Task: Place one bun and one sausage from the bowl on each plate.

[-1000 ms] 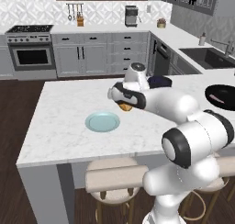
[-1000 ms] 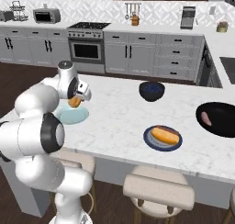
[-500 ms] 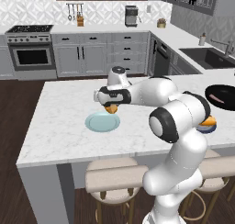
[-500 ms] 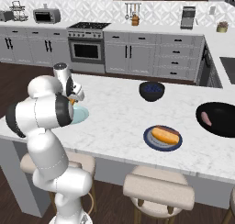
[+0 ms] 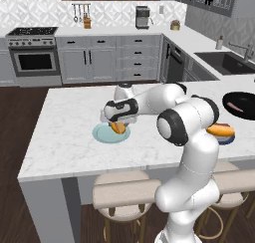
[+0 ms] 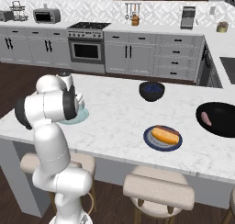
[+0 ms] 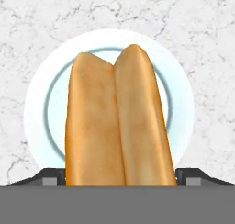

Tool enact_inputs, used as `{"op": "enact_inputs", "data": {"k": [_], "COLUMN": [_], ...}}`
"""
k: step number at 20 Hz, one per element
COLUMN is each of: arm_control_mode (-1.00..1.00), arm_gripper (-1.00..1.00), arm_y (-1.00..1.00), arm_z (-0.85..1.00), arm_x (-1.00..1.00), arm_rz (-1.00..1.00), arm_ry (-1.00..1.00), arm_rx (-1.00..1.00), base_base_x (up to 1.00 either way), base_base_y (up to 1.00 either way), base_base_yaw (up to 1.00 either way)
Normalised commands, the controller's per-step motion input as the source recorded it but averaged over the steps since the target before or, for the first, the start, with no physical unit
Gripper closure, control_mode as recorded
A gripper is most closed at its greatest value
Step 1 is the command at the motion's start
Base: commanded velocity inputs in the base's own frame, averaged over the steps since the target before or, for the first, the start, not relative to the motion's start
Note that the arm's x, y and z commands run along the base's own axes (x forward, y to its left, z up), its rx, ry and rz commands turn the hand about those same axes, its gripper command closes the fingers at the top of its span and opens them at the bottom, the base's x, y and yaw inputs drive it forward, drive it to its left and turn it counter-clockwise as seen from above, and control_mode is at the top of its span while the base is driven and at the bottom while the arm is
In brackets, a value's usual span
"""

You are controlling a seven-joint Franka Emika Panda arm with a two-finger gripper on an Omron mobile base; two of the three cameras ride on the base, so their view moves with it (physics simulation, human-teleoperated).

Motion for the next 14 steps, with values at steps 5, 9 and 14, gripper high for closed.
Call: {"op": "enact_inputs", "data": {"k": [5,9,14], "arm_control_mode": [-1.00,-1.00,-1.00], "arm_gripper": [-1.00,-1.00,-1.00], "arm_y": [0.02,0.00,0.00], "arm_z": [-0.33,0.00,0.10], "arm_x": [0.01,0.02,0.02], "arm_rz": [0.02,0.00,0.00], "arm_ry": [0.05,0.00,0.00], "arm_rx": [0.00,0.00,0.00], "base_base_x": [0.00,0.00,0.00], "base_base_y": [0.00,0.00,0.00], "base_base_yaw": [0.00,0.00,0.00]}}
